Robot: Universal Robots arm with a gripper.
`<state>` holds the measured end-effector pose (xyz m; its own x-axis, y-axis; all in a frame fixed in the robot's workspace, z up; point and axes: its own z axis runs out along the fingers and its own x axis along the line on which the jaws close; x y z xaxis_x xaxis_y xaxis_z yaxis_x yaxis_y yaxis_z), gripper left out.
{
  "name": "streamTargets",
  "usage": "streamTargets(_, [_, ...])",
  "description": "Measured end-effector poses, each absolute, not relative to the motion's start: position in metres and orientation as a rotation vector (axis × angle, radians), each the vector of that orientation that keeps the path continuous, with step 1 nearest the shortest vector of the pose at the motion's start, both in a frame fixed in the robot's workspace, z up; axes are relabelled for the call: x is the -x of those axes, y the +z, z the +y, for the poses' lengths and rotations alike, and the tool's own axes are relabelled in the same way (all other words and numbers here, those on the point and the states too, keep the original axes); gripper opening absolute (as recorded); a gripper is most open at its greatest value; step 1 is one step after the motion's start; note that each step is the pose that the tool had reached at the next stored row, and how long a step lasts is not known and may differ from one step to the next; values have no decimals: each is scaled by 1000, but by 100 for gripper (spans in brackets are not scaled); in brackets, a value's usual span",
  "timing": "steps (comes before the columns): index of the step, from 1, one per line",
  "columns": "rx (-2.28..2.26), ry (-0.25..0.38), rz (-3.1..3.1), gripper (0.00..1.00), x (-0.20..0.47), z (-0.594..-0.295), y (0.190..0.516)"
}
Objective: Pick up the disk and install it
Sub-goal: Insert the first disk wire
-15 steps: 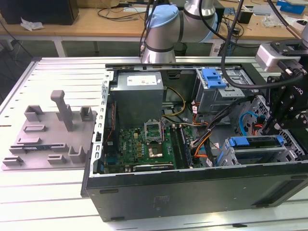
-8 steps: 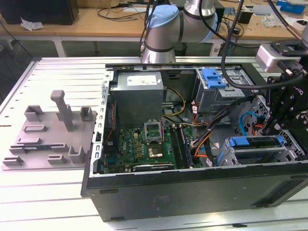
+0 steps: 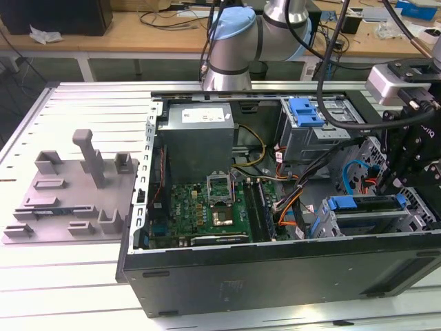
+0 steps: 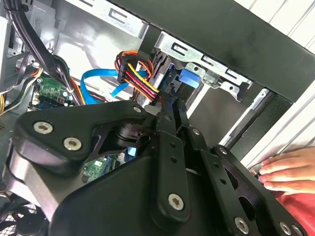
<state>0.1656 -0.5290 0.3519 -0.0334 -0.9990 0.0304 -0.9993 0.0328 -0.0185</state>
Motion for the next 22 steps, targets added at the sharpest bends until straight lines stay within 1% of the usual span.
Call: streamTargets(22, [-2178, 54, -2251, 16, -165, -529, 346])
